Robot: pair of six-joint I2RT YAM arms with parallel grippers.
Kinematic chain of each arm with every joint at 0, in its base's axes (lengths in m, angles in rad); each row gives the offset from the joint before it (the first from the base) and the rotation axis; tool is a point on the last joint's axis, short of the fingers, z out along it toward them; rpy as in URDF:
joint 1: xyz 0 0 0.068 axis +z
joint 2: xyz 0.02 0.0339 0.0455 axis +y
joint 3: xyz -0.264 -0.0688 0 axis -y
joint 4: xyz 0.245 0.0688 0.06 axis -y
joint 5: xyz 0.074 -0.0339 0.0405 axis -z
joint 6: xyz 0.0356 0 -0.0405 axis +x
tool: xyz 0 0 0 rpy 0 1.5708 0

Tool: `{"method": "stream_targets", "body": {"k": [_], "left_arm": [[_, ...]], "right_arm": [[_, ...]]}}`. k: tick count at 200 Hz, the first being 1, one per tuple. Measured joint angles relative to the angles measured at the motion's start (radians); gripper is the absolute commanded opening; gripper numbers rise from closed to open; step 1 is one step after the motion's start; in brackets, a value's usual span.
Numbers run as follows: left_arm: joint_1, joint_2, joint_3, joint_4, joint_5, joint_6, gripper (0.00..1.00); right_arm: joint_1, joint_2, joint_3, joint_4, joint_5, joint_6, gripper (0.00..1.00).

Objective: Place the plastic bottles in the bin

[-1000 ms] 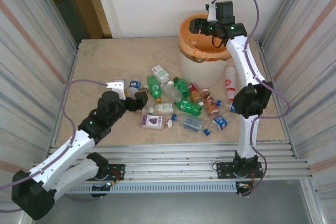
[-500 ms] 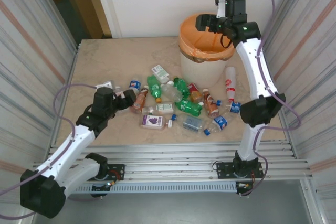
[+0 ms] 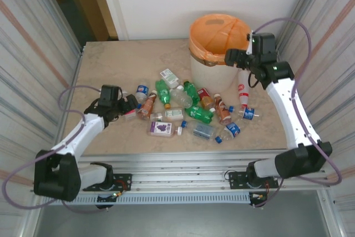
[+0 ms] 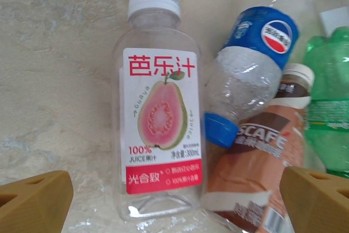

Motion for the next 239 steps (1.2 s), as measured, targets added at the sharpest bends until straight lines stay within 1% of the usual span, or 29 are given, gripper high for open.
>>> {"method": "stream_targets", "body": {"k": [16, 37, 78, 110, 135, 143, 164, 173, 186, 193, 239], "left_arm": [[0.005, 0.077, 0.043, -0.019, 0.005, 0.024, 0.93], [0.006, 0.173, 0.09, -0.036, 0.008, 0.048, 0.92], [0.006, 0.294, 0.125, -0.049, 0.007, 0.069, 0.91], [0.006, 0.325, 0.127, -0.064, 0.003, 0.069, 0.91], [0.006, 0.347, 0.13, -0.068, -0.008, 0.068, 0.88], [0.006, 0.354, 0.13, -0.069, -0.012, 0.068, 0.85], [0.006, 0.368, 0.13, -0.072, -0.02, 0.068, 0.83], [0.006, 0.372, 0.13, -0.073, -0.023, 0.068, 0.8], [0.006, 0.376, 0.13, -0.076, -0.029, 0.068, 0.78], [0.006, 0.377, 0.13, -0.076, -0.031, 0.069, 0.75], [0.006, 0.377, 0.13, -0.074, -0.031, 0.068, 0.63]], "right_arm": [[-0.014, -0.065, -0.083, 0.009, 0.014, 0.025, 0.98], [-0.014, -0.13, -0.153, 0.02, 0.019, 0.05, 0.98], [-0.014, -0.169, -0.217, 0.027, 0.02, 0.071, 0.98], [-0.014, -0.169, -0.238, 0.026, 0.019, 0.074, 0.98], [-0.014, -0.169, -0.24, 0.026, 0.017, 0.084, 0.98], [-0.014, -0.169, -0.24, 0.027, 0.015, 0.087, 0.98], [-0.012, -0.169, -0.24, 0.027, 0.011, 0.092, 0.98], [-0.012, -0.169, -0.24, 0.027, 0.006, 0.092, 0.98], [-0.007, -0.168, -0.24, 0.027, 0.0, 0.092, 0.98], [-0.003, -0.167, -0.24, 0.027, -0.003, 0.092, 0.98], [0.023, -0.156, -0.24, 0.043, -0.008, 0.093, 0.98]]}}
